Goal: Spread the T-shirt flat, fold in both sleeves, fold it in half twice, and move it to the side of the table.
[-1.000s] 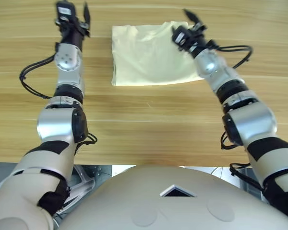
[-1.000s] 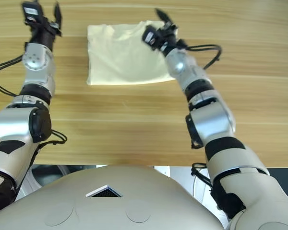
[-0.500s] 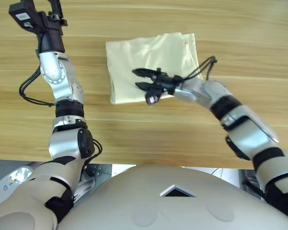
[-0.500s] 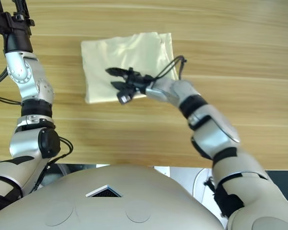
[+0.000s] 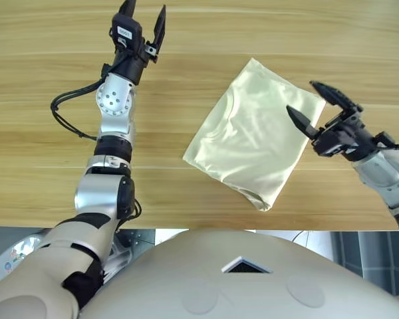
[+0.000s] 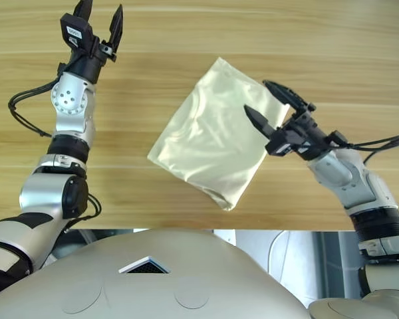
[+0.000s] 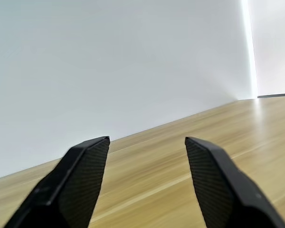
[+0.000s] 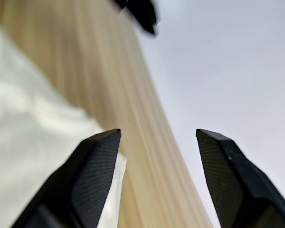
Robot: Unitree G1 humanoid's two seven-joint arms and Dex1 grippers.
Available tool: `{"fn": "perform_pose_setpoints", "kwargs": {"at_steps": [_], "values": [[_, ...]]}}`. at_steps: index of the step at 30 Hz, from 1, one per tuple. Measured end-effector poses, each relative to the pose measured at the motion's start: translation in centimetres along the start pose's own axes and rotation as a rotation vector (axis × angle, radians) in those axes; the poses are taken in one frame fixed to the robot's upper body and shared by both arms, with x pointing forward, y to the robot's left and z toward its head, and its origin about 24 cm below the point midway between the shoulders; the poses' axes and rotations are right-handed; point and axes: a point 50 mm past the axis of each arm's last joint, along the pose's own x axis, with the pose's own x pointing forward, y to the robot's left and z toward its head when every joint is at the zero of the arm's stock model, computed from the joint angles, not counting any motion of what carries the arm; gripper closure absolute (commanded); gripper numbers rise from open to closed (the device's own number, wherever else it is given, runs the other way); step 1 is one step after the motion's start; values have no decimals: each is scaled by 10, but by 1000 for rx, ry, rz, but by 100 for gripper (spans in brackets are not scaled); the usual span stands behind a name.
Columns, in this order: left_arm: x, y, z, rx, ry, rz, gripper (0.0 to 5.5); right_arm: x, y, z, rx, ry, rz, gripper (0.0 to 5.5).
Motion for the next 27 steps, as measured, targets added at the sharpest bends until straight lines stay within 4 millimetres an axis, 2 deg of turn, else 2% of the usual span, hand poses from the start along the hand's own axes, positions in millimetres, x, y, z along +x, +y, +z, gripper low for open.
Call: {"fn": "perform_pose_setpoints", "kwargs": {"at_steps": [2, 4, 6, 7, 8, 11, 13, 15, 18, 22, 24, 27], "values": [[1, -9, 1, 36, -5, -103, 254, 3, -14, 7, 127, -65, -178, 259], [3, -29, 1, 61, -8, -247, 254, 0, -22, -5, 191, -14, -302, 259], [6, -62, 2, 84, -15, -417, 254, -6, -19, -23, 208, 97, -328, 259], [5, -83, 1, 104, -15, -523, 254, -8, -17, -29, 221, 131, -346, 259], [4, -95, 1, 108, -21, -572, 254, -8, -16, -31, 227, 137, -347, 259], [-12, -137, -1, 84, -37, -777, 254, -2, -17, -43, 235, 166, -390, 259], [-17, -158, 0, 84, -44, -864, 254, 1, -16, -47, 226, 180, -399, 259], [-16, -167, -2, 101, -14, -902, 254, 1, -14, -50, 221, 196, -398, 259], [-11, -167, -9, 123, 58, -877, 254, 3, -6, -53, 239, 202, -379, 259], [2, -140, -20, 206, 150, -714, 254, 6, 2, -53, 229, 206, -344, 259], [-2, -118, -29, 240, 206, -629, 254, 4, 5, -53, 207, 221, -306, 259], [-29, -87, -44, 209, 269, -499, 254, -4, 9, -50, 207, 238, -287, 259]]}}
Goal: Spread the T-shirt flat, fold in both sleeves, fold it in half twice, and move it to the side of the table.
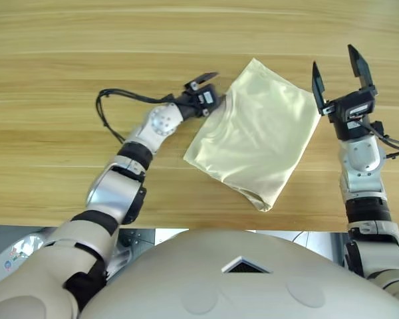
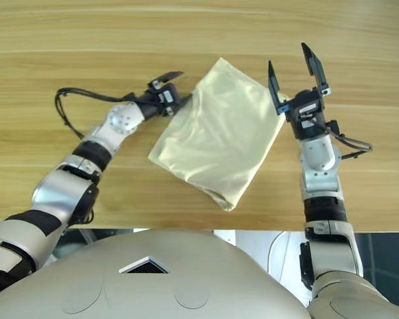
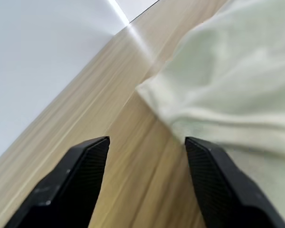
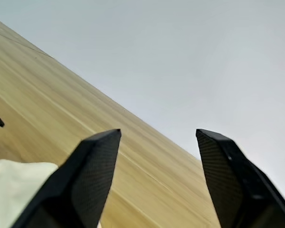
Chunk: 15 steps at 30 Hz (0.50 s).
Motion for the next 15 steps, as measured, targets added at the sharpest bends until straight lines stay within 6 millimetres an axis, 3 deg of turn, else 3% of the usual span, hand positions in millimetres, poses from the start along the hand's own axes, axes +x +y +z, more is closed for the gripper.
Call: {"fn": "perform_pose_setpoints", "kwargs": {"at_steps": [4, 9, 10, 13, 15], "values": [[-38, -14, -13, -99, -10, 90, 254, -5, 1, 5, 5, 4, 5, 259], [-65, -57, 4, -266, -74, 135, 254, -6, 8, 11, 28, -2, -1, 259], [-67, -55, 3, -294, -56, 171, 254, -6, 8, 11, 28, 2, -5, 259], [-87, -20, -18, -345, 80, 428, 254, -7, 4, 8, 18, 26, -25, 259], [-91, -7, -20, -361, 84, 527, 254, -6, 7, 7, 15, 33, -20, 259]]}}
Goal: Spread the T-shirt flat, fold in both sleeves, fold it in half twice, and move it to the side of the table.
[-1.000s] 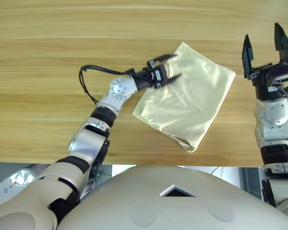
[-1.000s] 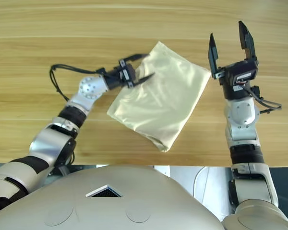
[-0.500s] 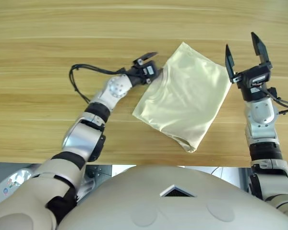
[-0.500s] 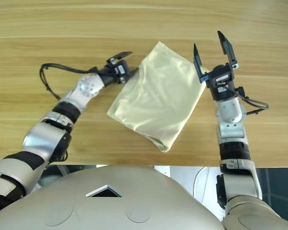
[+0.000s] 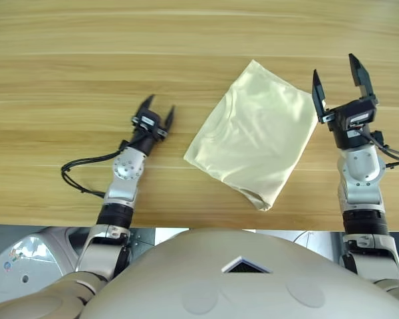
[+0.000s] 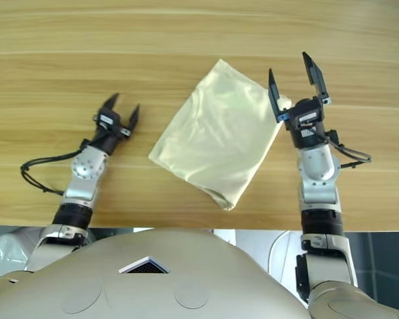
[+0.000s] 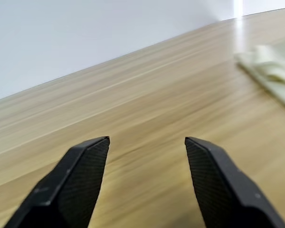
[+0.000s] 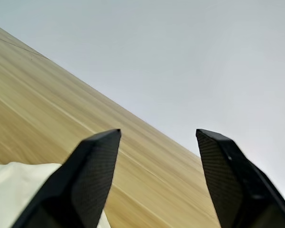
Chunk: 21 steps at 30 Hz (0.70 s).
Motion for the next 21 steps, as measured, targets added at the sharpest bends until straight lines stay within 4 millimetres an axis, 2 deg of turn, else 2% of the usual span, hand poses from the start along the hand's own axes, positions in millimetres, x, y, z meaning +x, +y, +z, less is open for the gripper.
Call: {"fn": "perform_pose_setpoints", "kwargs": {"at_steps": [3, 5, 8, 12, 14, 21], "values": [[17, 5, 37, -56, -173, 51, 254, 3, 4, -1, 12, 0, 0, 259], [24, 10, 51, -46, -231, 69, 254, 2, 6, -3, 8, 8, 5, 259], [29, 13, 61, -12, -265, 41, 254, 2, 7, -4, 0, 15, 15, 259], [34, -33, 74, 90, -315, -365, 254, 3, 11, -6, -13, 22, 36, 259], [36, -55, 73, 126, -303, -527, 254, 5, 10, -5, -21, 16, 37, 259], [53, -117, 48, 283, -133, -833, 254, 14, 5, 6, -44, -45, 37, 259]]}}
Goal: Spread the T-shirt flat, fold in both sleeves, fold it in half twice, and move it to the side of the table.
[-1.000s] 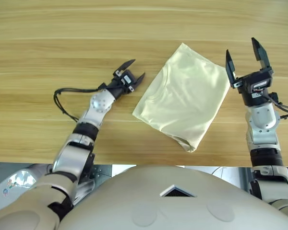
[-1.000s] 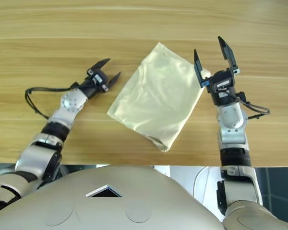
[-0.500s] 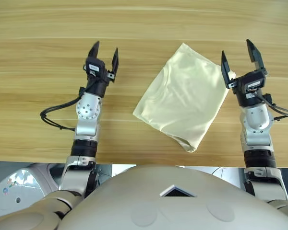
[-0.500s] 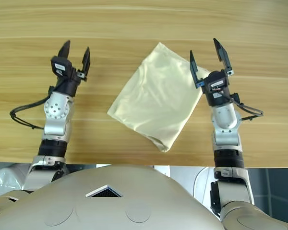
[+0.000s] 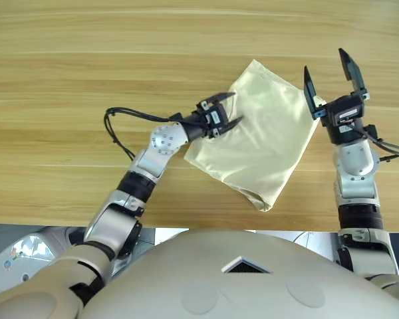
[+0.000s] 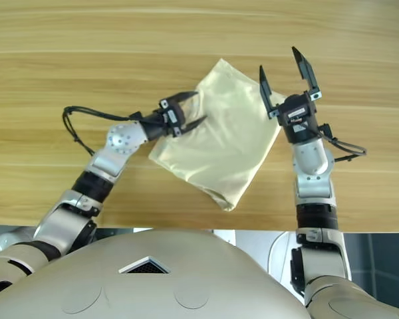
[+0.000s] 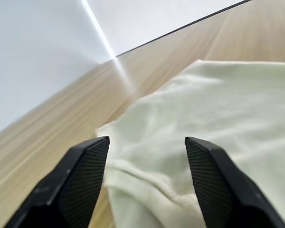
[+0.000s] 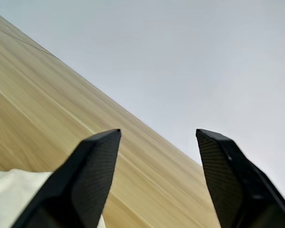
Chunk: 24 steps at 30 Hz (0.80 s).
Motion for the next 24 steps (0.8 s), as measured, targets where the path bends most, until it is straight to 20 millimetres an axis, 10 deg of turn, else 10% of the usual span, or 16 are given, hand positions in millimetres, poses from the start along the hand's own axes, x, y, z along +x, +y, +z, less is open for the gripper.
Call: {"fn": "perform_pose_setpoints", "kwargs": {"at_steps": [9, 16, 24], "values": [[23, -7, 1, 176, 43, 6, 254, 4, 6, 10, -1, -40, 47, 259], [-58, -22, -20, 136, 129, 169, 254, -8, 11, 16, 0, -17, 81, 259], [-80, -64, -7, -201, 182, 306, 254, -22, 10, 14, 1, 61, 118, 259]]}}
